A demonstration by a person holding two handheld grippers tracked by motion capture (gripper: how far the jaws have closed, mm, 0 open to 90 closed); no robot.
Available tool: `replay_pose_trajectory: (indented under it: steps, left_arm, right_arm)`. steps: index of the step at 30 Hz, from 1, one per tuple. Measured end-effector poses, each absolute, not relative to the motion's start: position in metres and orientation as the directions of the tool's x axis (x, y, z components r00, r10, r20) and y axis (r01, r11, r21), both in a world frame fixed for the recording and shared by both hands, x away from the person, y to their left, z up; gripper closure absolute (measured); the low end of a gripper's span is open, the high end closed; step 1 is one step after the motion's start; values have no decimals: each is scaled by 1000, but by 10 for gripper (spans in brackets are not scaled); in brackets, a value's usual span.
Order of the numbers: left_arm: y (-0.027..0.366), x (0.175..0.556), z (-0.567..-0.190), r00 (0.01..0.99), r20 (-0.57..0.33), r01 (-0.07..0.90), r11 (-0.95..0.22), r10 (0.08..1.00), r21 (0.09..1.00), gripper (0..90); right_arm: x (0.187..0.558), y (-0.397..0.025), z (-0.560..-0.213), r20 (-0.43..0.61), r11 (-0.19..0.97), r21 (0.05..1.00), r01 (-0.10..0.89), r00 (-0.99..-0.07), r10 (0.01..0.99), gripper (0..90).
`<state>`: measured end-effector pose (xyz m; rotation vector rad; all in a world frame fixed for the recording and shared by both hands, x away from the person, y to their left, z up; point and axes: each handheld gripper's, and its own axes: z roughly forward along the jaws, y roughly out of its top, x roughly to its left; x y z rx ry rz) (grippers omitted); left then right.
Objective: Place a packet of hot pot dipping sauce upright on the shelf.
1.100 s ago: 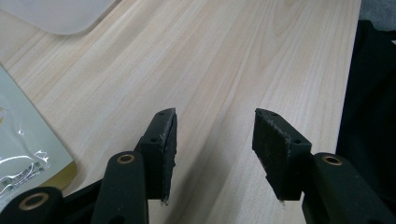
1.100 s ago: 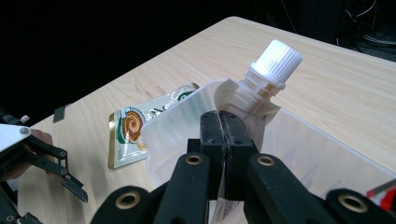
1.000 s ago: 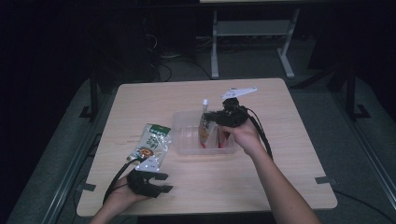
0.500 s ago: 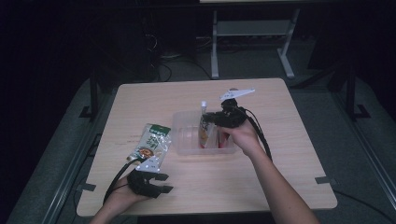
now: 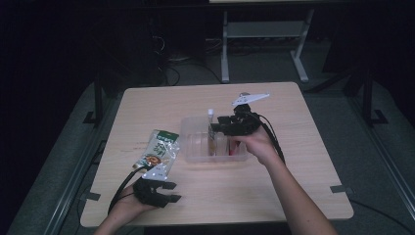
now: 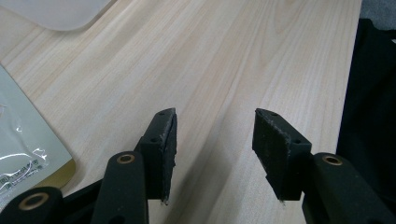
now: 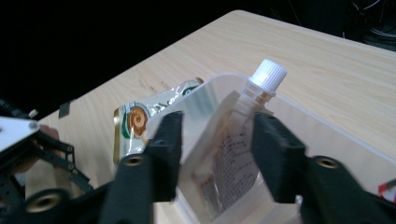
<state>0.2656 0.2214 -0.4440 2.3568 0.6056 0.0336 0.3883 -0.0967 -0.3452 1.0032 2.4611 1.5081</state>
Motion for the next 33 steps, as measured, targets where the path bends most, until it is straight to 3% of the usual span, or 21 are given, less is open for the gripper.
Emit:
replay_pose_trajectory:
  steps: [5,11,18,24,33]
  left_arm:
    - [221,266,-444,888,-144,420,-646,436,637,494]
    - [222,267,-445,882,-160,438,-643,444,628,489]
    - [224,267,-444,873,-173,453,-628,456,632,451]
    - [227,268,-443,870,-164,454,-625,465,635,397]
    - [229,268,-443,866,-157,454,-617,474,643,393]
  right_arm:
    - [380,-101,-341,226,321,828,460,-797,559,388]
    - [365,-105,-337,176,346,844,410,-821,543,352]
    - [343,-108,-340,106,402,844,355,-845,524,337]
    - [328,-115,-347,91,413,845,341,-852,516,336]
    - [307,-129,-367,90,438,829,347,-857,508,330]
